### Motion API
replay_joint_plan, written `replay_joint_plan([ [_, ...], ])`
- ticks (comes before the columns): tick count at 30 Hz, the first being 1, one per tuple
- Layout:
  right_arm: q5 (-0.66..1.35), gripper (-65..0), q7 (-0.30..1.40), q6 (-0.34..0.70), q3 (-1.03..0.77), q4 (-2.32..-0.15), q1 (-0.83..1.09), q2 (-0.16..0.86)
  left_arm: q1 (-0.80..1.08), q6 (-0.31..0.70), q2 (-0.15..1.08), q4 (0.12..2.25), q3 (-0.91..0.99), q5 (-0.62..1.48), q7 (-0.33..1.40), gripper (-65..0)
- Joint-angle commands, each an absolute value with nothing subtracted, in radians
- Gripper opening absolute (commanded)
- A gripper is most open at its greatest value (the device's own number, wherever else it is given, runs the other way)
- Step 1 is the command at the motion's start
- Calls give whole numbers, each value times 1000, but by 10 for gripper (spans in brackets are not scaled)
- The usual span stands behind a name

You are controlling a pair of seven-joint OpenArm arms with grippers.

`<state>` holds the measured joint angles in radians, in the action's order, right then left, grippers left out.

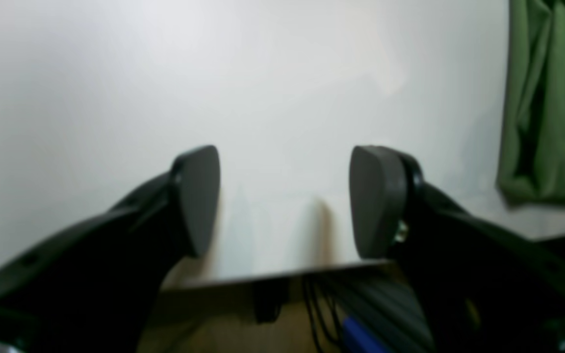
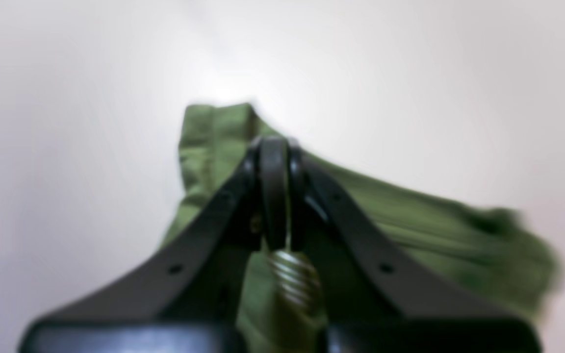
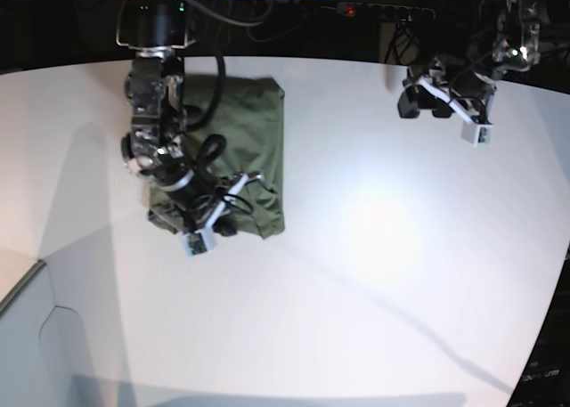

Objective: Layout the t-shirt on the table in an organized manner, then fold the t-shirt properly

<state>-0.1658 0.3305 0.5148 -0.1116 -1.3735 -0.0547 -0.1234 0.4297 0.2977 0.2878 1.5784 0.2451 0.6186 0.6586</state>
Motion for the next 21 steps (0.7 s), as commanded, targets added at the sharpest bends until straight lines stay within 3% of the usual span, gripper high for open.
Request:
replay_joint_plan([
  [1,-151,-650,305,512,-108,-1425,-48,-125,444,303,298,1620,249,633,645,-247],
  [4,-151,-650,305,512,-133,-1541,28,-119,492,303,298,1675,249,633,645,-254],
  [6,-151,-650,306,512,-193,-1620,82,-122,527,303,298,1710,249,633,645,-302],
  [12,-150,-650,306,518,-318,-1787,266,-120,622,303,271,1750,251,633,644,-554],
  [15,-150,-650,305,526,-367,-1813,352,-119,654,303,249,1724,271,631,644,-647],
  [19,-150,-650,305,677,-420,-1807,450,-99,674,303,189,1662,311,619,647,-649],
  [21,-150,-650,305,698,-449,-1811,498,-102,688,303,180,1647,317,587,645,-649],
])
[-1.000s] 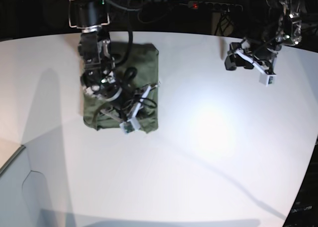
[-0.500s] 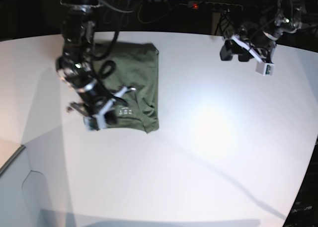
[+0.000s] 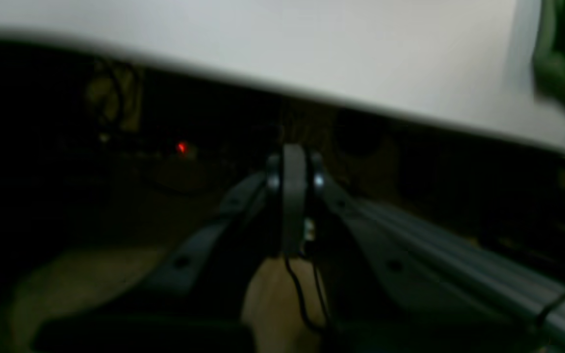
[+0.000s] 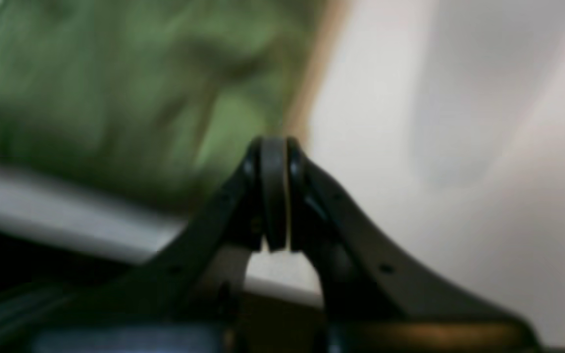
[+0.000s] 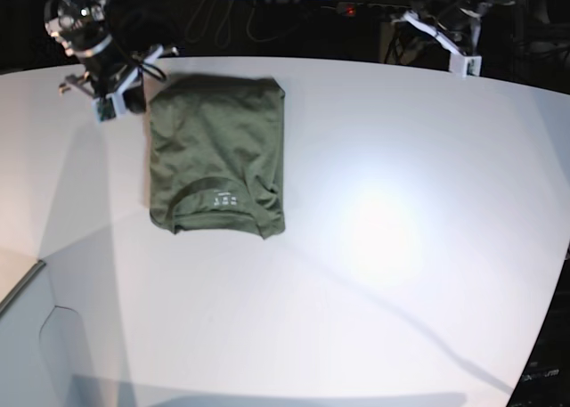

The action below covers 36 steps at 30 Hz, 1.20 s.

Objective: Layout the t-shirt on the table in an organized manner, then fold the t-shirt properly

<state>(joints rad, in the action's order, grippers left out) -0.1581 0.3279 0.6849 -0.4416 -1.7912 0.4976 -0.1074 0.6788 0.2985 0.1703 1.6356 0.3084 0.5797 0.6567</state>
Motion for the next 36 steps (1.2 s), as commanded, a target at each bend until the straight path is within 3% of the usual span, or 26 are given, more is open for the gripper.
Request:
replay_joint_plan([
  [1,-150,-650,305,698,-463,-1811,519,-104,693,303,179,1643,317,555,644,-649],
  [6,-150,-650,305,698,-489,-1801,615,-105,693,303,140,1567,321,415,621,-649],
  [12,-150,-650,305,698,-483,-1758,690,-102,693,303,107,1429,312,325,437,-649],
  [20,-153,-650,294,698,-483,-1506,687,-73,539,305,110,1075,311,206,252,-649],
  [30,-156,-650,-79,693,-449,-1020,619,-68,332,306,110,590,311,21,25,-649],
  [36,-156,-650,-311,303,-226,-668,529,28,209,303,110,341,311,-47,-61,-649],
])
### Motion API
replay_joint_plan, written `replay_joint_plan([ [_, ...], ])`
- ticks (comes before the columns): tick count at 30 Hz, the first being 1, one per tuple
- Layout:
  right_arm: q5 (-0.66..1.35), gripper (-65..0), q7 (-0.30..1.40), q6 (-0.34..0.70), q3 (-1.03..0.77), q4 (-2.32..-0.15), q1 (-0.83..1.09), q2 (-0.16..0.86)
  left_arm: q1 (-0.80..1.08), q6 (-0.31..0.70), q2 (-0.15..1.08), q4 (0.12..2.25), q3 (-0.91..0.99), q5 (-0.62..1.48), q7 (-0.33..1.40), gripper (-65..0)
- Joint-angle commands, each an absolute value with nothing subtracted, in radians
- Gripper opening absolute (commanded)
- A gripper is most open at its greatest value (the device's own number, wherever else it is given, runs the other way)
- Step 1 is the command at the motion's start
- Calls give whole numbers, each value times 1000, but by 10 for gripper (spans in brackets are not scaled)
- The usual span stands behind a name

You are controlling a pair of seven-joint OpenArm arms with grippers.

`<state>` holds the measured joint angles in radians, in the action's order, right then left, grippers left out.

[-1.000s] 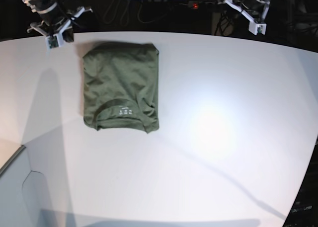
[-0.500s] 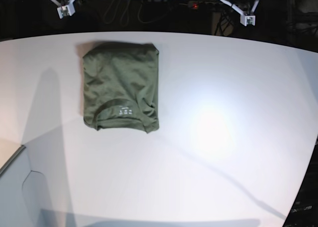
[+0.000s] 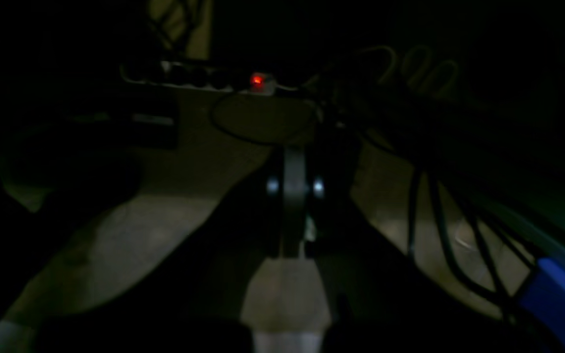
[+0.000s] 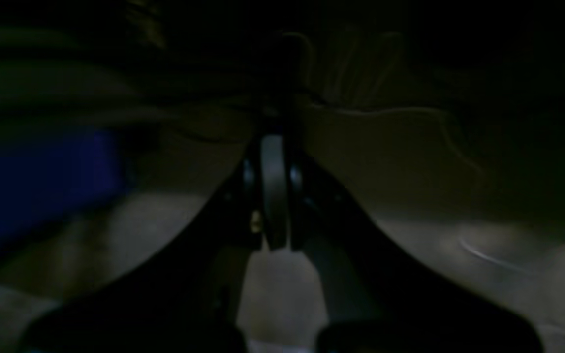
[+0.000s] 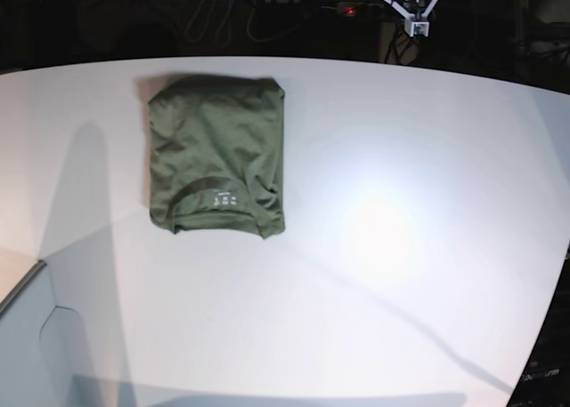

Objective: Layout the t-shirt on the table in an organized manner, then fold the t-shirt properly

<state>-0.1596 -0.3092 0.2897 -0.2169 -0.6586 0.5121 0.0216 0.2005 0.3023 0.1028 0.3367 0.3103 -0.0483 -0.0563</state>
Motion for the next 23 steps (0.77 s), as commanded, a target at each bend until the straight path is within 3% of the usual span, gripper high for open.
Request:
replay_joint_plan([
  [1,-156,-650,-357,220,-180,-608,510,45,196,303,110,312,311,-45,-64,-649],
  [6,-156,-650,-532,-116,16,-303,387,94,168,294,110,260,311,-47,-62,-649],
  [14,-154,-650,-561,-570,127,-77,255,64,168,292,105,255,311,-47,-58,-649],
  [23,-154,-650,-561,-581,185,-74,260,28,127,292,110,133,232,-77,-56,-649],
])
